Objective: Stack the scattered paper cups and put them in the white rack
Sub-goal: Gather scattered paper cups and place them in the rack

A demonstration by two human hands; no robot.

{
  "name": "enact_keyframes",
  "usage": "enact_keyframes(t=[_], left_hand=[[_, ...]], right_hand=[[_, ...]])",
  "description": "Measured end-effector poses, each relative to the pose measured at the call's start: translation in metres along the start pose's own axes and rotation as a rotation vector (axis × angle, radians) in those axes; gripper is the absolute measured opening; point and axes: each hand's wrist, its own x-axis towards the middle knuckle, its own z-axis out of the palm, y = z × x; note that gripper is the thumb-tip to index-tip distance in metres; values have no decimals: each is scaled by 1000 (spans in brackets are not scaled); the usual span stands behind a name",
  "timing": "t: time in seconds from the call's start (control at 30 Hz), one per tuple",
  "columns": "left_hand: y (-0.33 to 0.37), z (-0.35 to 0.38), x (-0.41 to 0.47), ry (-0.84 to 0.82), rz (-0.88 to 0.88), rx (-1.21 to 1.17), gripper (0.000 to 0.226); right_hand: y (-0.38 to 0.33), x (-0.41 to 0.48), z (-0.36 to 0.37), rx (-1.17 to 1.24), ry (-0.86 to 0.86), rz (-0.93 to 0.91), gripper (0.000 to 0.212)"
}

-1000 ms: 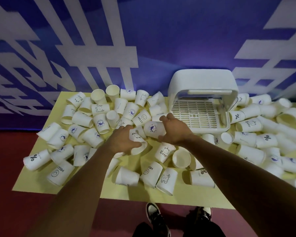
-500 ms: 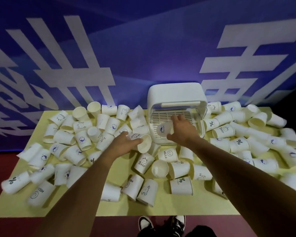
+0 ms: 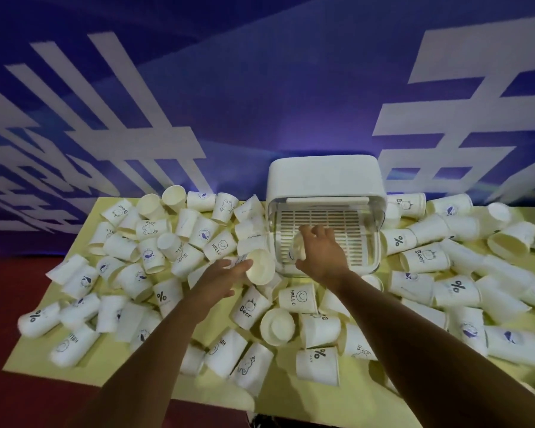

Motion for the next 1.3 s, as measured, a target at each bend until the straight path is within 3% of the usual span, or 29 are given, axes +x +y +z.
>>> enact_keyframes(t=[0.27,0.4,0.53,0.7,0.83,1.07,1.2,1.3], left_hand=[[6,-5,15,-60,-17,-96,76],[8,-16,26,-170,-26,-122,38],[10,-26,33,-232,-65,-254,55],[15,-22,29,-362,-78,-354,55],[21,-18,21,-390,-89,-402,51],[19,-23,15,-402,-32,-296,52],[10,-31,16,-328,5,-172,40],[-2,-40,14,-278,39,-47,36]], right_hand=[[-10,20,19,26,-77,32,74],[-18,18,27,87,-109,66,75],[-26,9,22,82,-17,67,81],[-56,-9,5,476,-15,-42,86],[-77,-18,-1,620,21,3,82],[-78,-30,-15,655,163,102,61],[-63,-30,-21,631,313,174,62],[-55,-27,-18,493,318,217,68]])
